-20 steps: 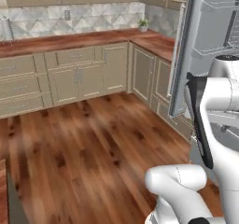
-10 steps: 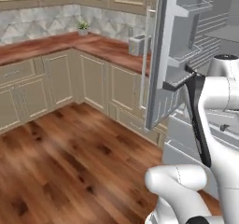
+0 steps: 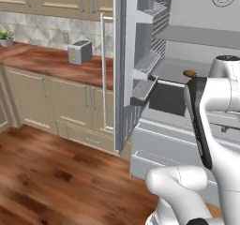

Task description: Take the cheese, chicken drumstick, and potato from the fridge and place them on the plate on the dining counter to create an appetizer plate.

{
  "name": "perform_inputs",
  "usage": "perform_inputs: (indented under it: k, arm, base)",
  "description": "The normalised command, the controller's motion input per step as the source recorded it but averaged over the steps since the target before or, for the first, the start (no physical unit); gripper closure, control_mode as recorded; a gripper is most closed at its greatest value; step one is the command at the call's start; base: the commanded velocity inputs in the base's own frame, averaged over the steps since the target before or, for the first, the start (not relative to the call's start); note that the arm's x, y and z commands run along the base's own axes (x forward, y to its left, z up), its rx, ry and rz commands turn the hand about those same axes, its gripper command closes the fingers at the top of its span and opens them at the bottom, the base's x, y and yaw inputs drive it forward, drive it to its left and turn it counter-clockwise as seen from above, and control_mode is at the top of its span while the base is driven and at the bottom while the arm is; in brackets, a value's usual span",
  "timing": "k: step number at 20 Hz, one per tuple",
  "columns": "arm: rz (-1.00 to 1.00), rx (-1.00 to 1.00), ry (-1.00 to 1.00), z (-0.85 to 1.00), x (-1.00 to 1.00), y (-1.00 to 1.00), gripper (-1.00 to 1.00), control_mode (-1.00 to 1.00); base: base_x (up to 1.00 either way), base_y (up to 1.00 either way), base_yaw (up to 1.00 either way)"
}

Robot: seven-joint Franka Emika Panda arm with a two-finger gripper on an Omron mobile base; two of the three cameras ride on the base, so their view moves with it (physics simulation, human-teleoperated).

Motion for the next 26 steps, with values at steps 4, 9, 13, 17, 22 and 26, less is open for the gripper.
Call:
perform_inputs:
  k: [4,9,13,17,22,26]
  arm:
    - [0.0,0.0,0.0,0.0,0.0,0.0,-1.0,1.0]
    - [0.0,0.0,0.0,0.0,0.0,0.0,-1.0,1.0]
    - [0.0,0.0,0.0,0.0,0.0,0.0,-1.0,1.0]
    - [-0.03,0.0,0.0,0.0,0.41,0.06,-1.0,-1.0]
    - [0.04,0.03,-0.04,0.0,0.59,-0.05,-1.0,-1.0]
    - [0.25,0.02,-0.24,0.0,0.41,-0.27,-1.0,-1.0]
  base:
    - [0.77,0.0,-0.51]
    - [0.81,0.1,-0.42]
    - [0.86,0.3,-0.25]
    - [0.44,0.15,-0.07]
    - [0.0,0.0,0.0]
    - [0.0,0.0,0.0]
